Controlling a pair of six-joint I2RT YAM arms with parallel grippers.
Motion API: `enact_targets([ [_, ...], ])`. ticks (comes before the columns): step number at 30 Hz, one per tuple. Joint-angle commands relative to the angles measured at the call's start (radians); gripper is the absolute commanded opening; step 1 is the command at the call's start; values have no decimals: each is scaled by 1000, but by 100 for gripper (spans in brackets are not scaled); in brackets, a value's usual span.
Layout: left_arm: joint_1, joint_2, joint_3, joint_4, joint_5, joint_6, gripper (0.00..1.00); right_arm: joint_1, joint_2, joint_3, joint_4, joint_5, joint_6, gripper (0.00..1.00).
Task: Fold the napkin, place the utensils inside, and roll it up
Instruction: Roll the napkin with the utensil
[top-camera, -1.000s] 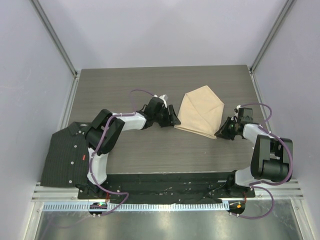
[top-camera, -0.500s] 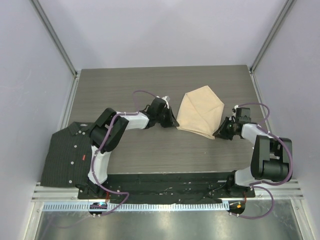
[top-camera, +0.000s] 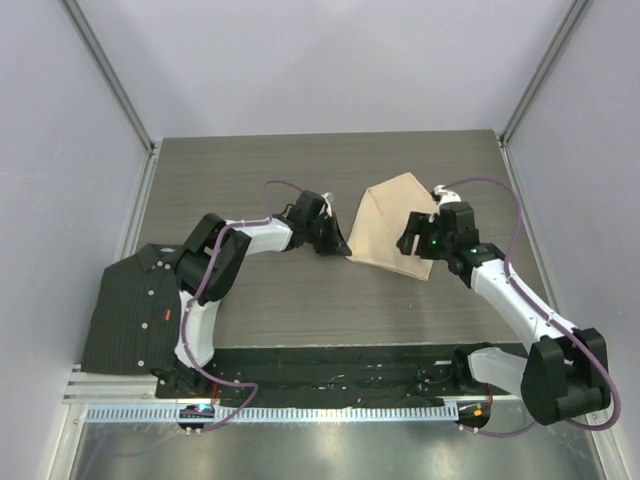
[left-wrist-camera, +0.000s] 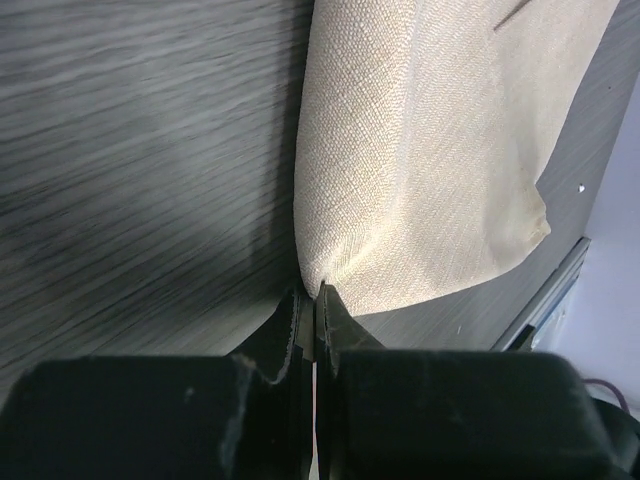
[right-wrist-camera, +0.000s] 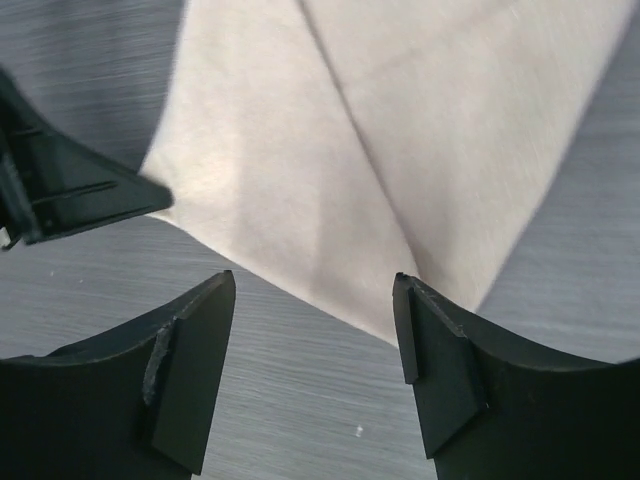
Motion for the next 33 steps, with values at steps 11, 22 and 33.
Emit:
enact_targets([
  [11,139,-200,-57,-300,162,124,0,626,176,92,251,446,-129,75],
  [22,163,-168,-37,-333,250,118,0,818,354,123,437,647,-215,75],
  [33,212,-177,-62,-321,288,106,0,858,551,190,468,812,-252,71],
])
